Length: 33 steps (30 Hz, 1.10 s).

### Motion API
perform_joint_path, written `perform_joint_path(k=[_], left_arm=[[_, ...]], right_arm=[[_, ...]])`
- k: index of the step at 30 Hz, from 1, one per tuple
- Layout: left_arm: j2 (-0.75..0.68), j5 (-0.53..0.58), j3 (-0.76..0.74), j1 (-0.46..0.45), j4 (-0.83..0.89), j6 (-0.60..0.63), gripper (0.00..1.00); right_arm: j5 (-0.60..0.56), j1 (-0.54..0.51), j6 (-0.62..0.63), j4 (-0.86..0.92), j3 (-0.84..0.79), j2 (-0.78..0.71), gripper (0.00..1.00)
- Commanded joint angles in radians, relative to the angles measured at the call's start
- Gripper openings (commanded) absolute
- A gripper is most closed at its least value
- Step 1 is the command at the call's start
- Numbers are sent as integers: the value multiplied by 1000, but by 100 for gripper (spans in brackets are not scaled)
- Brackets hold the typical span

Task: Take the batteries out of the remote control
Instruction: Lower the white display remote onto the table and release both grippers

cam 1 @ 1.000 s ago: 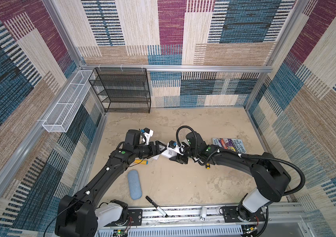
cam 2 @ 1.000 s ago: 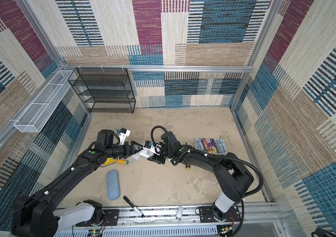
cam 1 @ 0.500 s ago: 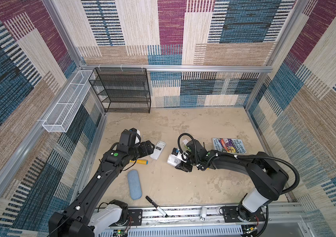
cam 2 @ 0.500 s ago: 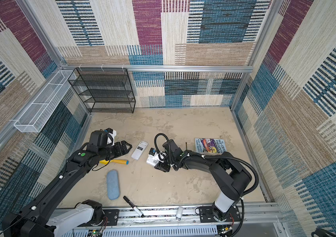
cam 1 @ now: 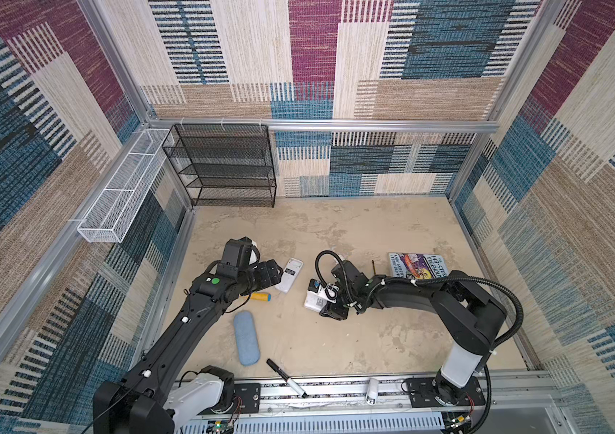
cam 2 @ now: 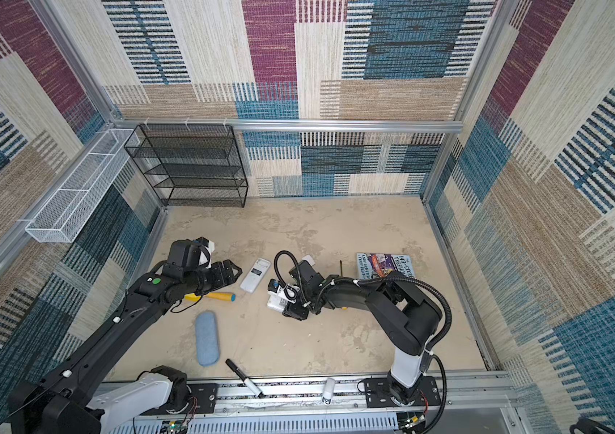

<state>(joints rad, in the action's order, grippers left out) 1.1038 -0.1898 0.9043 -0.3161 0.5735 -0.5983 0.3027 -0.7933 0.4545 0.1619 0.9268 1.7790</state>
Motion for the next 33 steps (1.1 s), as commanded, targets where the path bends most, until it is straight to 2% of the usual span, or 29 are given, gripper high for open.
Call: perform_joint_path(k=[1,6,21,33], left_arm=[[2,-5,-4,2,0,34,82],[2,-8,-10,2,-3,40,82],[-1,-8,-30,2,-7,49,82],[-7,-16,-41,2,-14,54,82]], right_arm=[[-23,-7,19,29,13,22,51],[-47,-15,37,68,44,51,57],[-90,-21,94,148,100,114,64],[-193,-23,124,149,38,56,70]])
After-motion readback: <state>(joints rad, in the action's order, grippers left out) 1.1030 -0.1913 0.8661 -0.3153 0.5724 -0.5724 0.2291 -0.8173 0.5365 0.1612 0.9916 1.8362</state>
